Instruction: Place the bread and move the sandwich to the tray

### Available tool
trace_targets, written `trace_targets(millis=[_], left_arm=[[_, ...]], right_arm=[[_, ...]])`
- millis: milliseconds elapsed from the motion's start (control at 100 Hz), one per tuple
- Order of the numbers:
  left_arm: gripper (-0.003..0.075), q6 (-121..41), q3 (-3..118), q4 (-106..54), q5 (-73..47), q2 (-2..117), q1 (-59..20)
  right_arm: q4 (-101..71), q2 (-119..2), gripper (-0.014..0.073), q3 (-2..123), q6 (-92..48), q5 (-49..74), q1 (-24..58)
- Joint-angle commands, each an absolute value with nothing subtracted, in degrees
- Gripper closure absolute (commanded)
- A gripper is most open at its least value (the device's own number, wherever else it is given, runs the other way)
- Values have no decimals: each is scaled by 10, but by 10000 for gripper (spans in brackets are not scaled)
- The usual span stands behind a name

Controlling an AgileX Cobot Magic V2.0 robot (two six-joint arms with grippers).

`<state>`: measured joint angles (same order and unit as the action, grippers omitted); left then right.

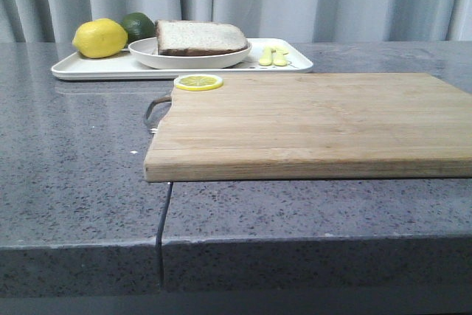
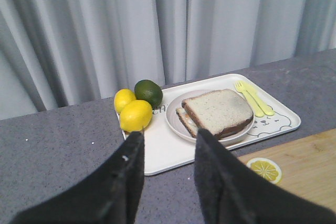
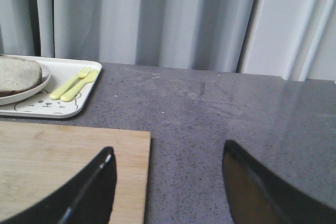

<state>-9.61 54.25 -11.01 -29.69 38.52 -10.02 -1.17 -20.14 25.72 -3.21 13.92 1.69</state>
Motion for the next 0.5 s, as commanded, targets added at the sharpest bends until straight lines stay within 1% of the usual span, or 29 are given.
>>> trace_targets(millis=[0,140,280,360,490], left_arm=[[512,-97,471,-113,-203,331,-104],[512,-97,364,-112,-172,258,-104],[512,-95,272,-113,-99,177,-104],[512,-95,236,-115,-75,139,-104],[512,-95,196,-115,-74,108,-104]], right_arm=[[-8,-197,146,266,-32,94,14],[-7,-180,146,248,-37,92,14],[-7,-154,146,222,-41,84,14],[-7,-146,146,211,-41,86,14],[-6,-146,146,203,-41,97,14]])
